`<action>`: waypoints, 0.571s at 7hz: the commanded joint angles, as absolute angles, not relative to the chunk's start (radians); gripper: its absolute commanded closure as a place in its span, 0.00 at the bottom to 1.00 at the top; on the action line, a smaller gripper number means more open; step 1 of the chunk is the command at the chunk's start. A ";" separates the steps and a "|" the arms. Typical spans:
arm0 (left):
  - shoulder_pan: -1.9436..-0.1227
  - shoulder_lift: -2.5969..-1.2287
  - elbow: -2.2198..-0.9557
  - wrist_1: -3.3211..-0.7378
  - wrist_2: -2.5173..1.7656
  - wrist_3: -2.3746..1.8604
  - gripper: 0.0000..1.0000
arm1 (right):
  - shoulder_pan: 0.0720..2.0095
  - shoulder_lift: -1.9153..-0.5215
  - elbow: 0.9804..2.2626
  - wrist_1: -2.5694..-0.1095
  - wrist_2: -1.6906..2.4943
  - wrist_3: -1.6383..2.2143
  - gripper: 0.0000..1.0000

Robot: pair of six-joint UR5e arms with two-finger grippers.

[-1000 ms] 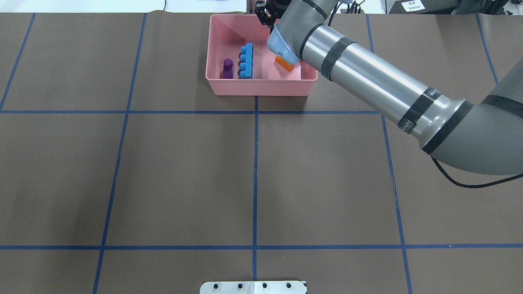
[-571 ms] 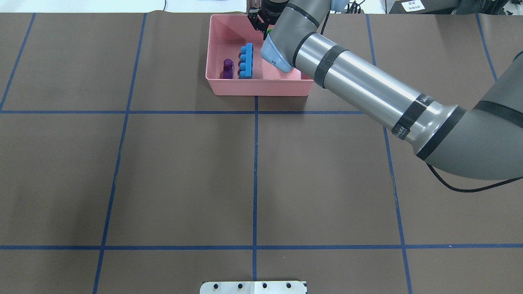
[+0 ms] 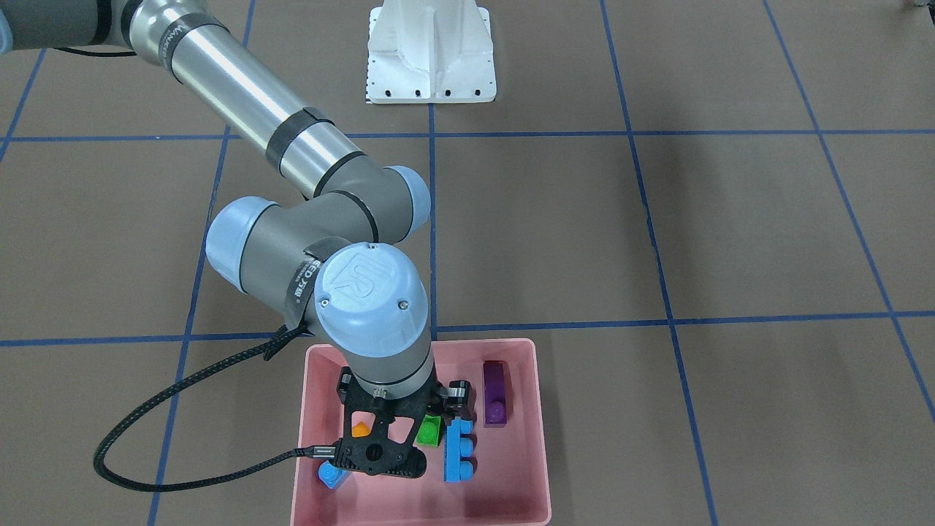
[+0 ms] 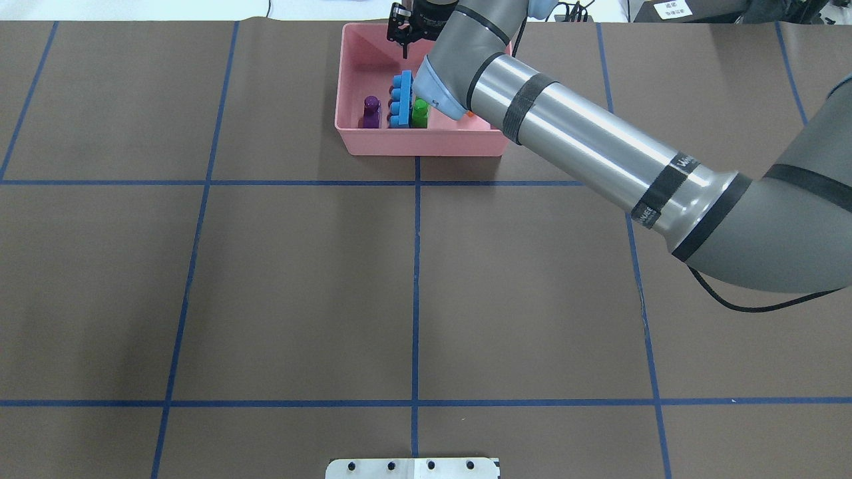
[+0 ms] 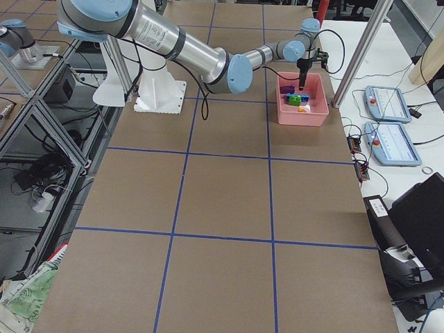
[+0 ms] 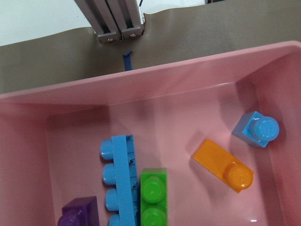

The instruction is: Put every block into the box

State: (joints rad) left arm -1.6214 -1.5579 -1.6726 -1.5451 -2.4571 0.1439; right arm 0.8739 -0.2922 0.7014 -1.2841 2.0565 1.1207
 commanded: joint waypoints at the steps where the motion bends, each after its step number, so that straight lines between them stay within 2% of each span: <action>1: -1.621 -1.558 -1.674 -1.545 -2.454 0.147 0.00 | 0.945 -0.310 0.780 -1.448 2.111 0.963 0.01; 2: -1.627 -1.549 -1.677 -1.549 -2.456 0.155 0.00 | 0.986 -0.355 0.883 -1.574 2.126 0.862 0.01; 4: -1.623 -1.555 -1.686 -1.548 -2.433 0.156 0.00 | 1.101 -0.551 1.067 -1.614 2.196 0.690 0.01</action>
